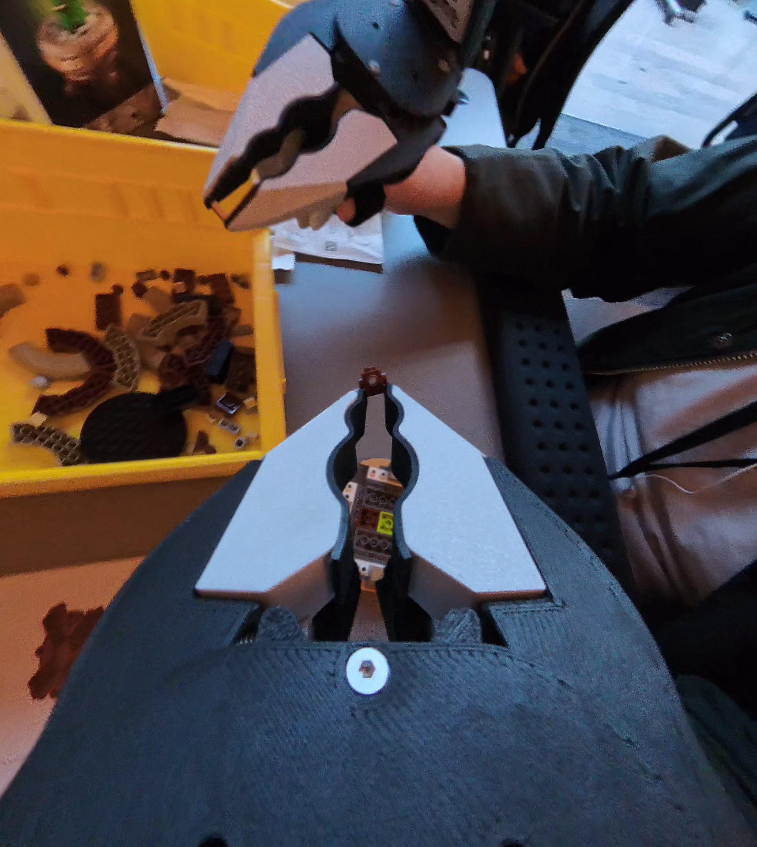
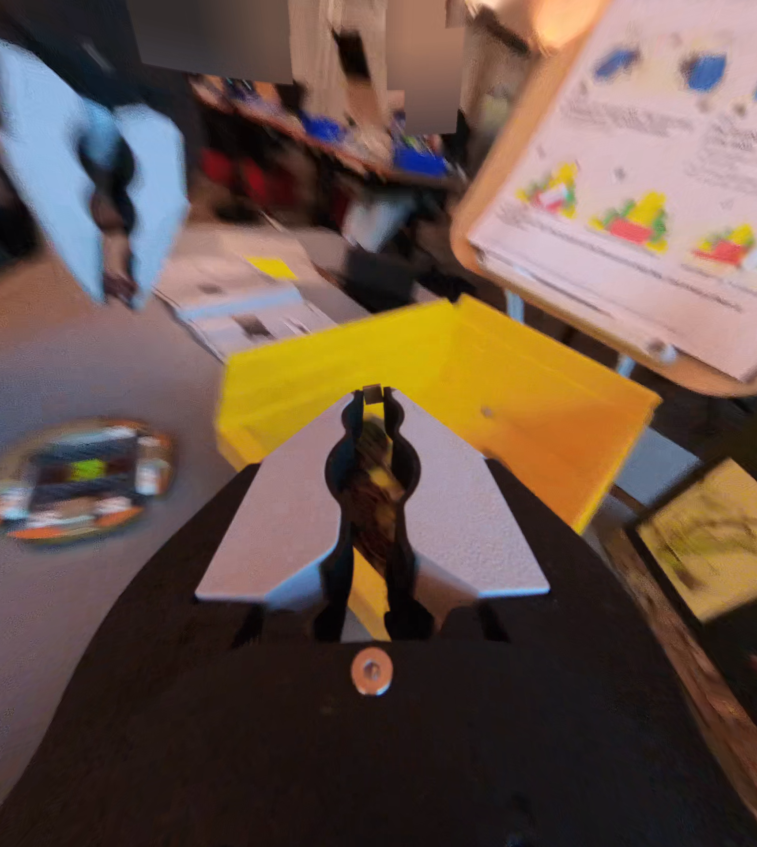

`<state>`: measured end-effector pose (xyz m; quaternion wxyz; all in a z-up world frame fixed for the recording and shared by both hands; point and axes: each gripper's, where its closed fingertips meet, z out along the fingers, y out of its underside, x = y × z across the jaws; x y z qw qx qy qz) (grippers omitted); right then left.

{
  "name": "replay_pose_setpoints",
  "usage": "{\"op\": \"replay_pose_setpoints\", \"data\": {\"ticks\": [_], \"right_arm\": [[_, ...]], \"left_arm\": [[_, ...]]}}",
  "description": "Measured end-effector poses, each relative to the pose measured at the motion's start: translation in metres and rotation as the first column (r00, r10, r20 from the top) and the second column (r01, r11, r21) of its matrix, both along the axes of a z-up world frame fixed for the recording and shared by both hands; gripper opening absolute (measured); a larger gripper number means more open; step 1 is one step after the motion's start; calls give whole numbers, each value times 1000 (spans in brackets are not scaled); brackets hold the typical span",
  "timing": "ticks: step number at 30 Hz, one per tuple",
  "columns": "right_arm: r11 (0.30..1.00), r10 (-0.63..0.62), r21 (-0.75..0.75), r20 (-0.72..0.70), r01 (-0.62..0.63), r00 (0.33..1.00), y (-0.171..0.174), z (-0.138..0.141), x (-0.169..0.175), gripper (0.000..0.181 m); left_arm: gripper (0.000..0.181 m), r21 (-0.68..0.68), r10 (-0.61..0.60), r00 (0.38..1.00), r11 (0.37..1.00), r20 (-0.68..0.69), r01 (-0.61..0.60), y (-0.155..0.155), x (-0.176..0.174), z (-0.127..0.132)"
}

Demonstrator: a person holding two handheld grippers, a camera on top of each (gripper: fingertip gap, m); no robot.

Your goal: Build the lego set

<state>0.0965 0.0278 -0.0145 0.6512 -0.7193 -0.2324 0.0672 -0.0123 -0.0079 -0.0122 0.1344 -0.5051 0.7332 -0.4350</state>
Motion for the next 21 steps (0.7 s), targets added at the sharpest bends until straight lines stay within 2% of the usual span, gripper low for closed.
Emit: {"op": "replay_pose_setpoints", "data": {"ticks": [1, 3, 5, 9, 11, 14, 16, 19, 21], "right_arm": [[998, -48, -46, 40, 50, 998, 6, -12, 4, 10], [984, -95, -145, 34, 99, 995, 14, -30, 7, 31], [986, -50, -160, -11, 48, 999, 13, -32, 1, 31], [999, 47, 0, -3, -47, 999, 1, -4, -13, 31], [979, 166, 107, 72, -173, 984, -14, 10, -40, 38], [933, 243, 187, 299, -307, 923, -34, 9, -79, 40], [920, 204, 227, 418, -319, 885, -38, 8, -93, 38], [900, 210, 243, 485, -361, 849, -45, 6, -107, 34], [895, 236, 208, 530, -394, 815, -47, -3, -112, 33]], "left_arm": [[7, -13, 25, 1000, 1000, -4, -25, 6, 0, 0], [7, -57, 71, 997, 996, -6, -71, 15, 3, 1], [7, -114, 104, 995, 988, -11, -104, 20, 5, 4], [7, -228, 102, 994, 968, -27, -106, 20, 5, 7], [6, -257, 71, 997, 964, -15, -72, 14, 5, 10], [6, -204, -1, 1000, 979, -7, -1, -1, 5, 6], [7, -121, -50, 998, 992, -48, 44, -9, 1, -6], [7, -26, -97, 990, 995, -99, 95, -19, -3, -21], [7, -20, -114, 986, 994, -122, 112, -24, -3, -26]]}}
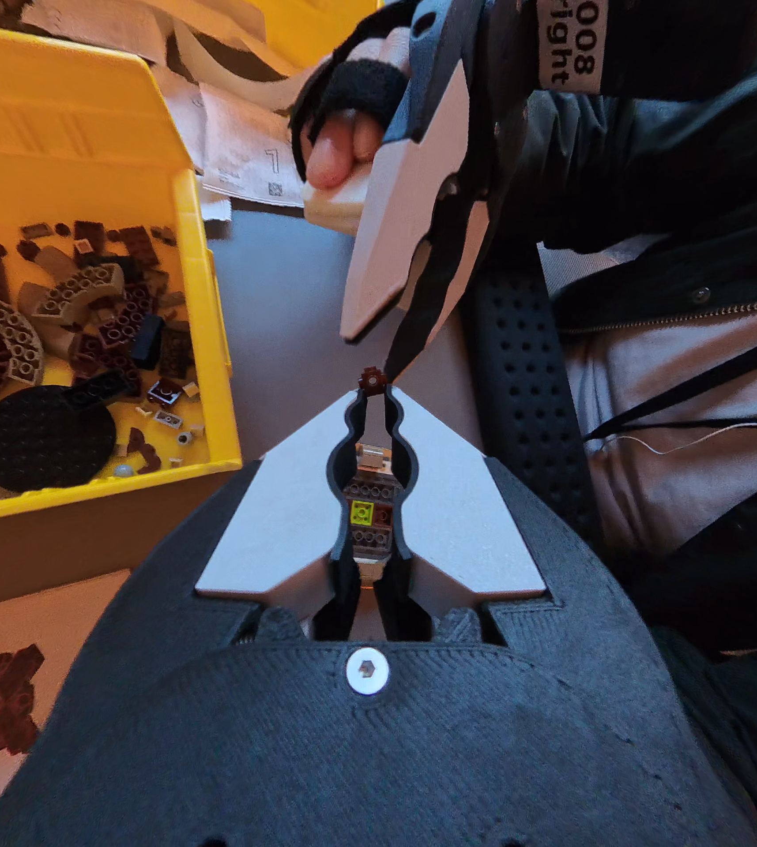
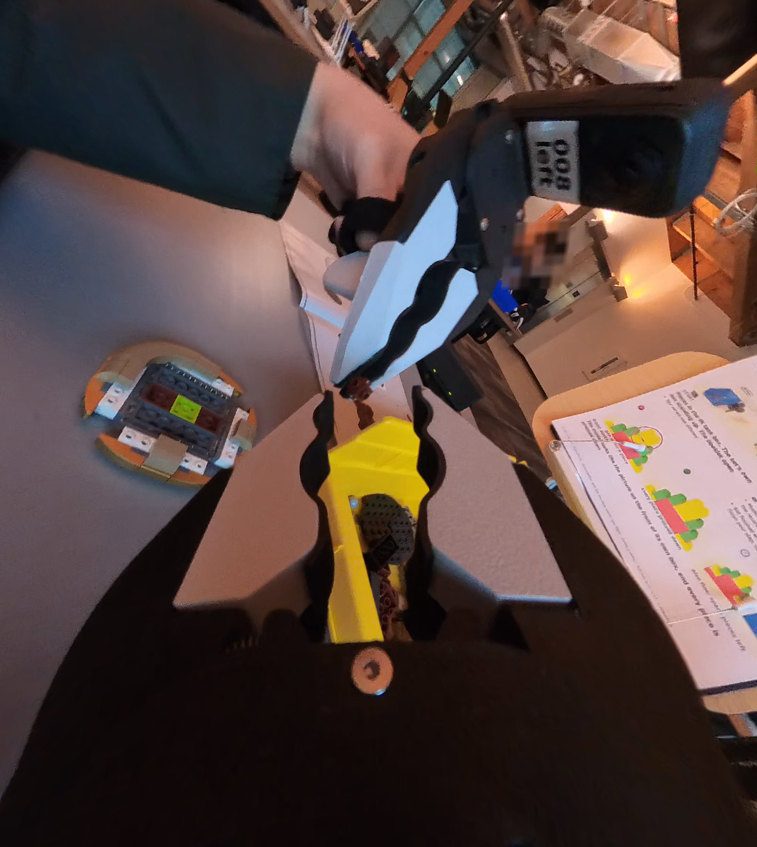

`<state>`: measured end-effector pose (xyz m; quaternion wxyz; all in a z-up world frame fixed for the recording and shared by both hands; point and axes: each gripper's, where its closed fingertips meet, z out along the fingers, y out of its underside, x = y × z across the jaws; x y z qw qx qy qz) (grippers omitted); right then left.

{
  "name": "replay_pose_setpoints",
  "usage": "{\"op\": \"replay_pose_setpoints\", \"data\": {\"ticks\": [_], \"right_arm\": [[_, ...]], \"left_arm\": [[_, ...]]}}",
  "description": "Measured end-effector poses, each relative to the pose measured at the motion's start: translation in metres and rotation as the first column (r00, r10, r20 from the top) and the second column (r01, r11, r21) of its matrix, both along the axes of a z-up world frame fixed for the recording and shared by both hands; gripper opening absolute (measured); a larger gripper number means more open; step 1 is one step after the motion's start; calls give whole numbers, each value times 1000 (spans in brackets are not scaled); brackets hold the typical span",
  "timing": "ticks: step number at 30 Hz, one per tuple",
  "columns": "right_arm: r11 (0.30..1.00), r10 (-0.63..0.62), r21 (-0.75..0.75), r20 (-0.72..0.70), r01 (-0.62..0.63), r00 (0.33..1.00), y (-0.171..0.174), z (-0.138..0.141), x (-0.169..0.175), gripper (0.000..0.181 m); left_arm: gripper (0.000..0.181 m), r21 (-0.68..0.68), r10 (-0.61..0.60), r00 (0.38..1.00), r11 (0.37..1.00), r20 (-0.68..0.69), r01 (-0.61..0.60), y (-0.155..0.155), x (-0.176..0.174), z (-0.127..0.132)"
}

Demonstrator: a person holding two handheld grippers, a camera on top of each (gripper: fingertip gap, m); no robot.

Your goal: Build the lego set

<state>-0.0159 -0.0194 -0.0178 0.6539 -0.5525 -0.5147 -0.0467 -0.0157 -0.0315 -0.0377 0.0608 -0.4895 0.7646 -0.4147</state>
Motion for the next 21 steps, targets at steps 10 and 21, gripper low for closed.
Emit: {"op": "replay_pose_setpoints", "data": {"ticks": [10, 21], "right_arm": [[1000, 8, -18, 38, -7, 999, 0, -9, -6, 9], [879, 126, -188, -796, -439, 593, -15, 76, 36, 9]], "left_arm": [[16, -82, -12, 999, 997, -35, 9, -5, -1, -1], [43, -215, 145, 980, 970, 134, -114, 26, -7, 53]]}}
